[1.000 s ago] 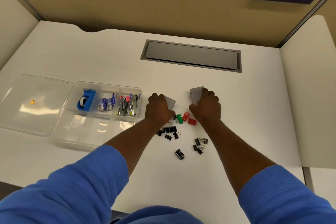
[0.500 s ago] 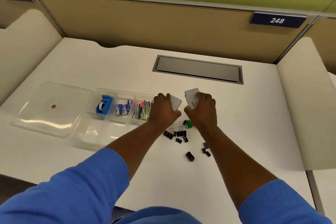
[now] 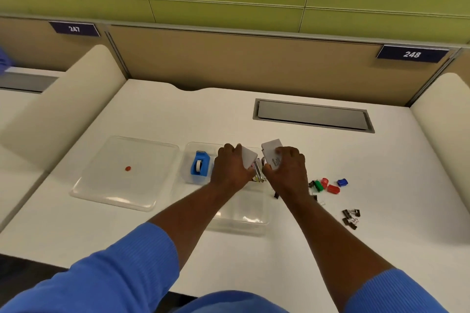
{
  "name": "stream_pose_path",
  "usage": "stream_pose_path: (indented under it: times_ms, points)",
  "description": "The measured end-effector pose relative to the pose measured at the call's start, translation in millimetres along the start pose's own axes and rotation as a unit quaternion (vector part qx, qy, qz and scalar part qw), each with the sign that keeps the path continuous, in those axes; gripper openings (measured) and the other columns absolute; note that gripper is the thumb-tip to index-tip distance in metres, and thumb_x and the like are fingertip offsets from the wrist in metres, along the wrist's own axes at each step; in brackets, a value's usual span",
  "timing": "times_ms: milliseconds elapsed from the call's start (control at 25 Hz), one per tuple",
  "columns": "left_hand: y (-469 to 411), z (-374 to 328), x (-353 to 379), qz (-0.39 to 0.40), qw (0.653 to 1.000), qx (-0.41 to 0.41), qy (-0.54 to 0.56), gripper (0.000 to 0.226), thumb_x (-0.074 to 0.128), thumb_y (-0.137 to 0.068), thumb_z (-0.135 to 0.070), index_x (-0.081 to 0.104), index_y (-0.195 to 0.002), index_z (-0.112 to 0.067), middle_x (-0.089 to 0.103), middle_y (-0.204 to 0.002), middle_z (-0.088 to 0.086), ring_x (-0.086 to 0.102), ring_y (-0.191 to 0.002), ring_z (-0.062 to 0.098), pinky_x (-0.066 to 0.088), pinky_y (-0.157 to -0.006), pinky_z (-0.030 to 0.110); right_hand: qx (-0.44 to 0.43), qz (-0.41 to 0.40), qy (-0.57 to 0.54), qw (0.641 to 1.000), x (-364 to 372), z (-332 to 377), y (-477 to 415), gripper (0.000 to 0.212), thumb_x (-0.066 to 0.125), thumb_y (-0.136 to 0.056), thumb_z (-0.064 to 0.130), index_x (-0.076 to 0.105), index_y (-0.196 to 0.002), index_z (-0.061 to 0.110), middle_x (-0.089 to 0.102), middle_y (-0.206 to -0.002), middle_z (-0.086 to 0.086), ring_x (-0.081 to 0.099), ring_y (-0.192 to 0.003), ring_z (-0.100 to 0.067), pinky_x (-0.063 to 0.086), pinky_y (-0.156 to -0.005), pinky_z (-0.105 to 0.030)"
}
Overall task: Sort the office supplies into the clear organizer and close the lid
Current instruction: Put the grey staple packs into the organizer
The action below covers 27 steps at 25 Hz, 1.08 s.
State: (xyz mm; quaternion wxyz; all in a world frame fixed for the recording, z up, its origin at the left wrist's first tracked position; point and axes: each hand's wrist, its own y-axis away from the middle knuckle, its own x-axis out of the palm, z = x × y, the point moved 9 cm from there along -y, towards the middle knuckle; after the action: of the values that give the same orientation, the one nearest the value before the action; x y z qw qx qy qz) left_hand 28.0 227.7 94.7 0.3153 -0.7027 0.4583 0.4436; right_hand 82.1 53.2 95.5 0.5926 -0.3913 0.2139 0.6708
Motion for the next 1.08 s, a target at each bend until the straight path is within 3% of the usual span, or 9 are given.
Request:
stream_pose_path:
  times_ms: [240,400,560,720,880,1080]
  points:
    - [6,110,-42,0.017,0.999,0.025,0.019,0.069,0.071,-0.072,-0.052,0.051,-0.126,-0.012,0.052,-0.115,0.01,0.048,-0.109,0.028,0.049,-0.087,0.041,0.024,-0.02,0.002,1.0,58,77,40,0.061,0.078,-0.073,0.039,0.057,-0.124,0.013,0.057,-0.123,-0.008,0.051,-0.109,-0.028,0.047,-0.091,-0.039]
    - [19,165,-42,0.05,0.998,0.014,0.033,0.066,0.071,-0.073,-0.05,0.05,-0.124,-0.015,0.05,-0.111,0.008,0.049,-0.106,0.026,0.049,-0.083,0.038,0.058,-0.03,-0.01,0.998,93,110,77,0.06,0.078,-0.07,0.032,0.057,-0.124,0.014,0.056,-0.122,-0.006,0.05,-0.114,-0.026,0.048,-0.096,-0.039]
    - [26,191,-35,0.079,0.997,0.009,0.025,0.069,0.075,-0.072,-0.05,0.049,-0.125,-0.015,0.051,-0.112,0.007,0.049,-0.106,0.025,0.052,-0.084,0.038,0.069,-0.013,0.017,0.997,117,128,97,0.064,0.078,-0.07,0.037,0.055,-0.126,0.017,0.056,-0.122,-0.005,0.051,-0.109,-0.025,0.048,-0.09,-0.035]
    - [29,205,-33,0.084,0.996,0.005,0.033,0.065,0.076,-0.071,-0.048,0.05,-0.121,-0.016,0.051,-0.112,0.007,0.049,-0.105,0.024,0.051,-0.083,0.036,0.077,-0.001,0.045,0.996,135,138,114,0.063,0.073,-0.071,0.044,0.055,-0.126,0.02,0.057,-0.12,-0.002,0.053,-0.107,-0.023,0.039,-0.087,-0.034]
    - [22,222,-42,0.061,0.996,-0.016,0.056,0.063,0.077,-0.071,-0.048,0.052,-0.118,-0.016,0.051,-0.11,0.006,0.05,-0.104,0.023,0.046,-0.078,0.032,0.066,0.019,0.077,0.995,153,151,128,0.063,0.069,-0.071,0.051,0.054,-0.126,0.024,0.057,-0.12,0.001,0.054,-0.108,-0.021,0.04,-0.09,-0.036]
    - [19,245,-49,0.066,0.996,-0.033,0.045,0.069,0.076,-0.072,-0.05,0.051,-0.125,-0.014,0.052,-0.115,0.009,0.05,-0.109,0.024,0.047,-0.086,0.035,0.082,0.095,0.132,0.983,180,162,126,0.067,0.067,-0.072,0.055,0.055,-0.129,0.023,0.058,-0.123,-0.003,0.055,-0.112,-0.025,0.038,-0.097,-0.04]
